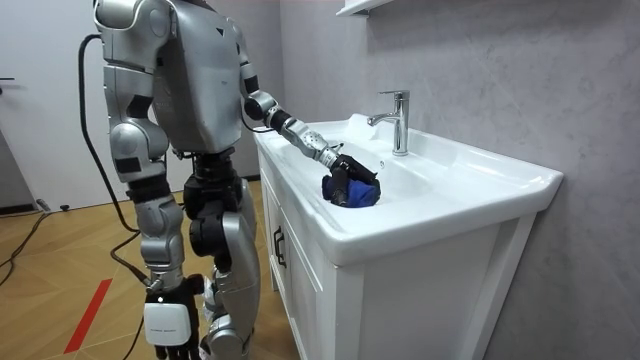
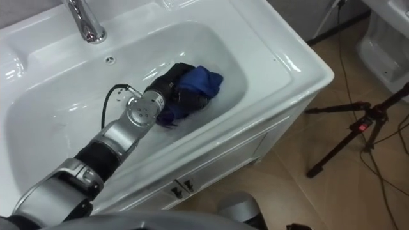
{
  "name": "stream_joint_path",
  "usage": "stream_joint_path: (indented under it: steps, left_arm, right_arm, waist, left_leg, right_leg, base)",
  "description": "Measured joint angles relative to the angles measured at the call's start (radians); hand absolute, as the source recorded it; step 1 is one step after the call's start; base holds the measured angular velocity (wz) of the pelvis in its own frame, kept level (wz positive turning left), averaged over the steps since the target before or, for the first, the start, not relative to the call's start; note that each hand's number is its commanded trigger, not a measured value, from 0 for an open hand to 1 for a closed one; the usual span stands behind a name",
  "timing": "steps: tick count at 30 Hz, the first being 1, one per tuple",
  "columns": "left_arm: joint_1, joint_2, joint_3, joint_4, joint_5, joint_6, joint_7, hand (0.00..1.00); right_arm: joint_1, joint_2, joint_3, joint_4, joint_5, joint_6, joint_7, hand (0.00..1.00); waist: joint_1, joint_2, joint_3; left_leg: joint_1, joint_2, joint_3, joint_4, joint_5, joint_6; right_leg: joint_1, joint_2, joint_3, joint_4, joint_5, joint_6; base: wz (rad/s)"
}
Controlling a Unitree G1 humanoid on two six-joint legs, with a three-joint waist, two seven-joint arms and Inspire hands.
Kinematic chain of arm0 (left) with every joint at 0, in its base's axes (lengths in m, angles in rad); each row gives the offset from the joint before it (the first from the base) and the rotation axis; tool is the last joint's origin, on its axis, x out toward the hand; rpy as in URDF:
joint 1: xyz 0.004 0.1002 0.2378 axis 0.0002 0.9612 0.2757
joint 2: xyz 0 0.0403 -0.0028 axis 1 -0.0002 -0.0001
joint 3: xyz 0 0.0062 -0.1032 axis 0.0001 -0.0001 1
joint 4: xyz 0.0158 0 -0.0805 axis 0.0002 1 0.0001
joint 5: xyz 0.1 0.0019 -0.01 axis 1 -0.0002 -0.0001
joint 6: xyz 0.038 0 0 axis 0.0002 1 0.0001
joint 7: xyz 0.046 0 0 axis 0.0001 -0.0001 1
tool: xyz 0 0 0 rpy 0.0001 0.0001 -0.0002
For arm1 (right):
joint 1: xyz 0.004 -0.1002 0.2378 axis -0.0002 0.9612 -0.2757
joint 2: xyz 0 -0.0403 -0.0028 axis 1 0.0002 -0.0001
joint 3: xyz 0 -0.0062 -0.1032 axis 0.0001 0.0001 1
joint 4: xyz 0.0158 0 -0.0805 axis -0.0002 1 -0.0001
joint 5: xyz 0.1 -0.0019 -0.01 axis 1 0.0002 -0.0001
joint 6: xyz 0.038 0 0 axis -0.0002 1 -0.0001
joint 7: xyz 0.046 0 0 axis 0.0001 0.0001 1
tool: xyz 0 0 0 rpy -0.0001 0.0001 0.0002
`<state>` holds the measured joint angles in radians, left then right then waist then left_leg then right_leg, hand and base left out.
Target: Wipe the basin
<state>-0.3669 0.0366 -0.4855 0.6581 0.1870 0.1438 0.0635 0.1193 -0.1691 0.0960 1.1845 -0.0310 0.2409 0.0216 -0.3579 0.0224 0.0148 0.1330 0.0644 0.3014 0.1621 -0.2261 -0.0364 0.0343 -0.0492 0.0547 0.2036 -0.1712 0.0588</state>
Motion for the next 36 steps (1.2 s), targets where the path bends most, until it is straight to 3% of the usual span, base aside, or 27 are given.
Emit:
stream_joint_path:
  steps: [9,14,19,25,30,32,36]
  left_arm:
    - [-0.006,0.012,0.008,0.0,0.069,0.0,0.006,1.0]
    - [-0.023,0.025,0.064,0.042,0.09,0.002,0.008,1.0]
    - [-0.025,0.05,0.094,0.086,0.089,0.007,0.021,1.0]
    - [-0.025,0.078,0.215,0.145,0.112,0.061,0.064,1.0]
    - [-0.026,0.126,0.278,0.177,0.241,0.075,0.066,1.0]
    - [-0.026,0.153,0.3,0.205,0.316,0.104,0.067,1.0]
    - [-0.026,0.198,0.324,0.208,0.358,0.131,0.067,1.0]
  right_arm:
    - [0.0,0.002,-0.001,0.036,-0.017,0.001,-0.011,0.0]
    - [0.014,0.003,-0.002,0.038,-0.019,0.001,-0.015,0.0]
    - [0.026,-0.001,-0.004,0.033,-0.018,0.003,-0.033,0.0]
    - [0.038,-0.008,-0.044,-0.013,-0.017,0.037,-0.044,0.0]
    - [0.051,-0.006,-0.053,-0.019,-0.047,0.041,-0.056,0.0]
    - [0.059,-0.007,-0.081,-0.019,-0.076,0.041,-0.056,0.0]
    - [0.069,-0.015,-0.101,-0.021,-0.112,0.043,-0.057,0.0]
  waist:
    - [-0.001,0.006,0.0003]
    - [0.003,0.007,0.0004]
    - [0.01,0.026,0.0018]
    - [0.015,0.049,0.0008]
    - [0.047,0.052,-0.0011]
    - [0.052,0.056,-0.0032]
    - [0.062,0.069,-0.0059]
  left_leg:
    - [0.01,0.0,0.01,0.002,0.0,0.0]
    - [0.019,0.0,0.025,0.002,0.0,0.0]
    - [0.021,0.001,0.026,-0.002,0.0,0.0]
    - [0.035,0.007,0.046,-0.01,-0.001,0.0]
    - [0.055,0.011,0.056,-0.011,-0.001,0.0]
    - [0.065,0.013,0.057,-0.011,-0.001,-0.001]
    - [0.067,0.013,0.055,-0.011,-0.001,-0.002]
  right_leg:
    - [-0.004,0.002,0.013,0.007,0.0,0.0]
    - [-0.01,0.005,0.028,0.022,0.0,0.0]
    - [-0.016,0.009,0.041,0.025,0.0,0.0]
    - [-0.017,0.021,0.065,0.033,0.0,-0.001]
    - [-0.007,0.03,0.083,0.037,0.004,-0.006]
    - [0.002,0.032,0.083,0.035,0.005,-0.007]
    - [0.002,0.032,0.083,0.036,0.005,-0.007]
  base:
    - [-0.04]
    - [-0.11]
    - [-0.05]
    - [-0.12]
    - [-0.11]
    - [0.0]
    - [0.0]
